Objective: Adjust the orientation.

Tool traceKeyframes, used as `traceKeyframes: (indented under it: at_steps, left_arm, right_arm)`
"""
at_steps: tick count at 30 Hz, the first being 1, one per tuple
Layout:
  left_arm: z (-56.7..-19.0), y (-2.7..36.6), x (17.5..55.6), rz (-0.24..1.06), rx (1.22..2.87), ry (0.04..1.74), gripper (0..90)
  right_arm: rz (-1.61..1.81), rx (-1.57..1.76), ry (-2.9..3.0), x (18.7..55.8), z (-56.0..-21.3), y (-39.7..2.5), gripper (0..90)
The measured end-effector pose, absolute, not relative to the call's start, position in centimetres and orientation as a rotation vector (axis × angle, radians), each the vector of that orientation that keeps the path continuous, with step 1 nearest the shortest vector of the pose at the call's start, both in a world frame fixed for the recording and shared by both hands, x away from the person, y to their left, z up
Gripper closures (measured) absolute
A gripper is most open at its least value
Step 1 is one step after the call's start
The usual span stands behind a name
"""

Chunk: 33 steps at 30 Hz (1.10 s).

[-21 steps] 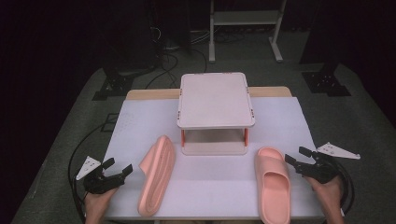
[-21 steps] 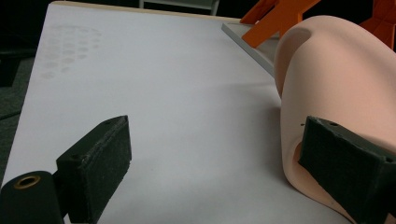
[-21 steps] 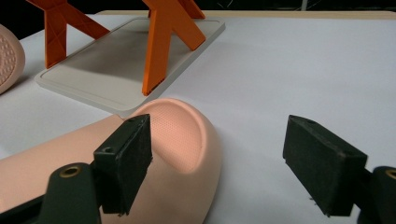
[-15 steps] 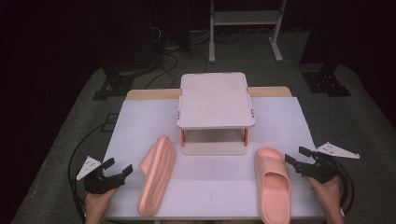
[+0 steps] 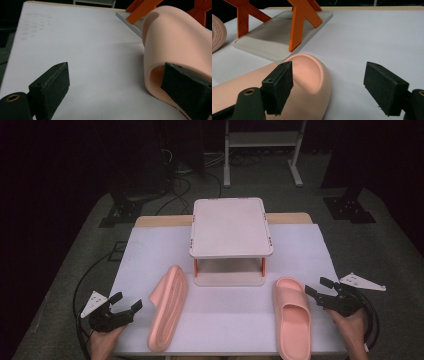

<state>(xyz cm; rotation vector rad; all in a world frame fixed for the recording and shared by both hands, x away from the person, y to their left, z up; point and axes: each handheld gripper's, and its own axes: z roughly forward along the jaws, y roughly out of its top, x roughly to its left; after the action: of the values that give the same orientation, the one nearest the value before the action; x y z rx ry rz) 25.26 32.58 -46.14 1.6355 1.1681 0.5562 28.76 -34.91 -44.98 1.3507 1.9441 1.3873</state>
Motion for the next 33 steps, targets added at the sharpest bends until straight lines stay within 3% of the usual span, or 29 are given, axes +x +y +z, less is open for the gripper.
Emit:
traceKeyframes:
  at_steps: [24, 33]
  left_arm:
    - [-46.9, 30.0, 26.0, 0.498, 1.788, 1.119, 8.3]
    - [-47.0, 28.6, 27.0, 0.474, 1.824, 1.106, 15.1]
  right_arm:
    - [1.403, 1.338, 1.949, 28.7, -44.9, -34.6, 22.8]
    - [1.4, 1.343, 1.945, 28.4, -45.1, -34.7, 22.8]
